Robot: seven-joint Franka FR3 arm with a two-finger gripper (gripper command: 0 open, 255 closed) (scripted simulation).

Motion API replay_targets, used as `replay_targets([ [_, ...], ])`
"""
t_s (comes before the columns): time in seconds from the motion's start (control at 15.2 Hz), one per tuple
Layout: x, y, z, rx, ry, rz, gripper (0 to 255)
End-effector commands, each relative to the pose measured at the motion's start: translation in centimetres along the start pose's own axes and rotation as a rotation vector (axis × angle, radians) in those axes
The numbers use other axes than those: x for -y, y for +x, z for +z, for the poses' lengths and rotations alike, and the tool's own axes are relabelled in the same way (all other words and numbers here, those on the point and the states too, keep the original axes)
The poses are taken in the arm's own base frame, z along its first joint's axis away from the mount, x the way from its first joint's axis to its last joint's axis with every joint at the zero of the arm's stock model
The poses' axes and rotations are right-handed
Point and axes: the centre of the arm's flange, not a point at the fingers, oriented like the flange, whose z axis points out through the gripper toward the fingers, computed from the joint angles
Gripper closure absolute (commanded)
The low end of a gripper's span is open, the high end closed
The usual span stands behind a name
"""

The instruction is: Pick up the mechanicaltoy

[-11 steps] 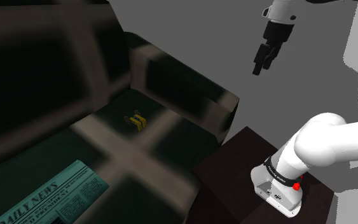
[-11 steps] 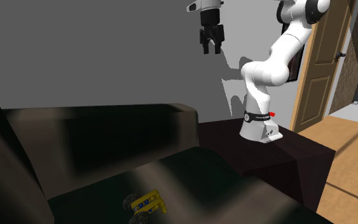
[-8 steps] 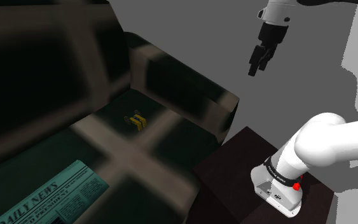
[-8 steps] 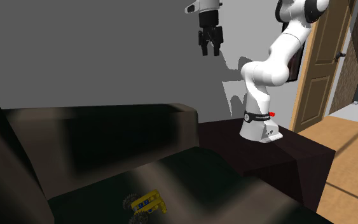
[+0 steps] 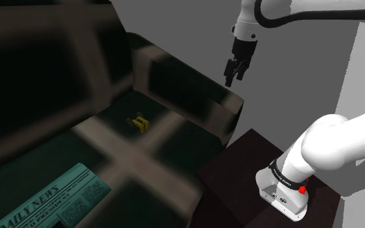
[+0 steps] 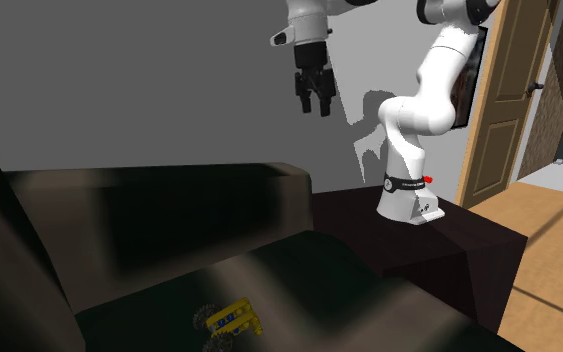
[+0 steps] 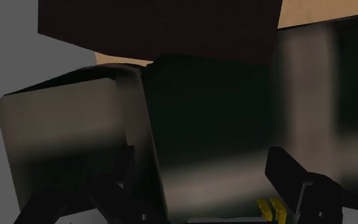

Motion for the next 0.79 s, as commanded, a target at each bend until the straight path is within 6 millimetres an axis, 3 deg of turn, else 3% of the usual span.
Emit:
replay_targets([
  [0.0, 1.4, 2.1, 1.3, 0.003, 0.000, -0.009, 0],
  [0.73, 8.3, 12.9, 8.7, 0.025, -0.001, -0.058, 0],
])
